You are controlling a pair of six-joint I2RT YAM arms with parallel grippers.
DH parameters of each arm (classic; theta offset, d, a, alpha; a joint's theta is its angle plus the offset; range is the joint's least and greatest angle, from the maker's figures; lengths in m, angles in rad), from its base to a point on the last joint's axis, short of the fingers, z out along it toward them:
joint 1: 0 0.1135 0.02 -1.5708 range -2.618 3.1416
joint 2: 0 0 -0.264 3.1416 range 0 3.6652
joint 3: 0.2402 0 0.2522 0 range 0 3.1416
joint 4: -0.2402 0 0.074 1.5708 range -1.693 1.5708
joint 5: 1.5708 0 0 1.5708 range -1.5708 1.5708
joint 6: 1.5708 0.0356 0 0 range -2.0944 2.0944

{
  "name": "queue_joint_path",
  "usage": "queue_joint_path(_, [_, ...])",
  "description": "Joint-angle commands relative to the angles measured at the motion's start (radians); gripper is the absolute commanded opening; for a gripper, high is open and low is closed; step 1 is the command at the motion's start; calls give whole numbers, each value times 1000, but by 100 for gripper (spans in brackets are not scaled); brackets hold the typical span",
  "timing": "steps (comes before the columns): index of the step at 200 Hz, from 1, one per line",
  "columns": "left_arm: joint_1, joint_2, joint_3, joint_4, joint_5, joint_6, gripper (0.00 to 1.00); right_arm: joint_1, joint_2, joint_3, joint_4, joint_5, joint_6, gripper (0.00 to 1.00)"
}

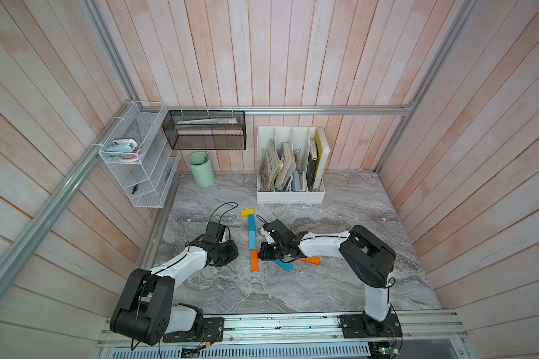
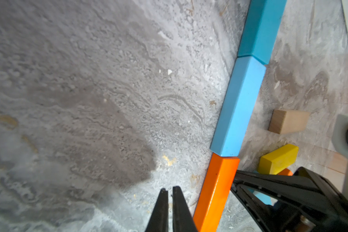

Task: Assemble a giraffe with building blocks
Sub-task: Assemble the building block at the center of the board.

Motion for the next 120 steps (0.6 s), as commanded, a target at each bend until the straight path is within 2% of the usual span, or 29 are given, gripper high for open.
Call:
queue_joint_path(1, [4,3,13,14,11,20,11,7,28,0,-3,-8,2,0])
queue_joint_path(120, [4,7,9,19,13,20,11,11,36,-16,16,-18,10,0])
